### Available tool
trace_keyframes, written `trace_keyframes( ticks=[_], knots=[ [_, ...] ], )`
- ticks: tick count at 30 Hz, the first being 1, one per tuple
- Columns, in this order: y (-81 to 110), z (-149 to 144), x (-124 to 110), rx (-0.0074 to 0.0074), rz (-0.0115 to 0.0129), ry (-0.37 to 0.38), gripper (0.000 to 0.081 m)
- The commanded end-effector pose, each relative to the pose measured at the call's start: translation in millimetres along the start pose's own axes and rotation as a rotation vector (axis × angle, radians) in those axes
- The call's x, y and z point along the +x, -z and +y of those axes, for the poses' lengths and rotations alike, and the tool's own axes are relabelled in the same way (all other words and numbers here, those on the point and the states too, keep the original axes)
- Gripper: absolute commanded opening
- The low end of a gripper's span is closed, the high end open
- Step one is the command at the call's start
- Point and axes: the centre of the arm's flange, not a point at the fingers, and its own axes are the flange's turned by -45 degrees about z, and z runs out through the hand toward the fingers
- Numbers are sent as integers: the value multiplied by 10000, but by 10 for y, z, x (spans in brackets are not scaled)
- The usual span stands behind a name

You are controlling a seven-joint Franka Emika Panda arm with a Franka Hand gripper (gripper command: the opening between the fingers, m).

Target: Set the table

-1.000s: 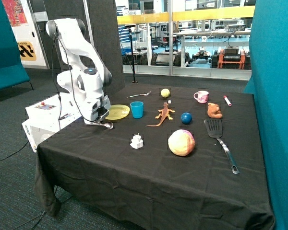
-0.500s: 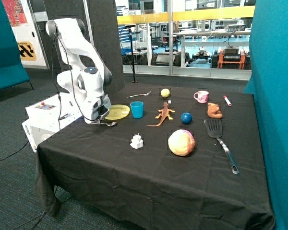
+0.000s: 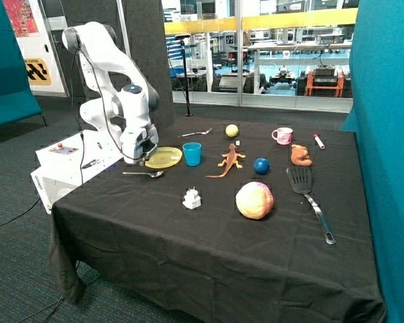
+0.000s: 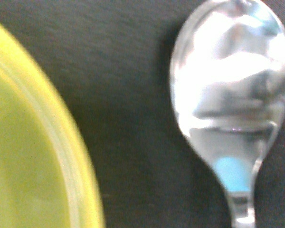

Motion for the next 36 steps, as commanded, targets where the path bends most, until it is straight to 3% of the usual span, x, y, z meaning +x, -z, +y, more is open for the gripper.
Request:
trace_keyframes(
  ticks=[1,23,36],
  knots=[
    [240,-382,112,-3,13,402,311],
    [704,-1283,341,-3,13,964,287],
    [781,-1871,306,-3,13,1801,294]
  ],
)
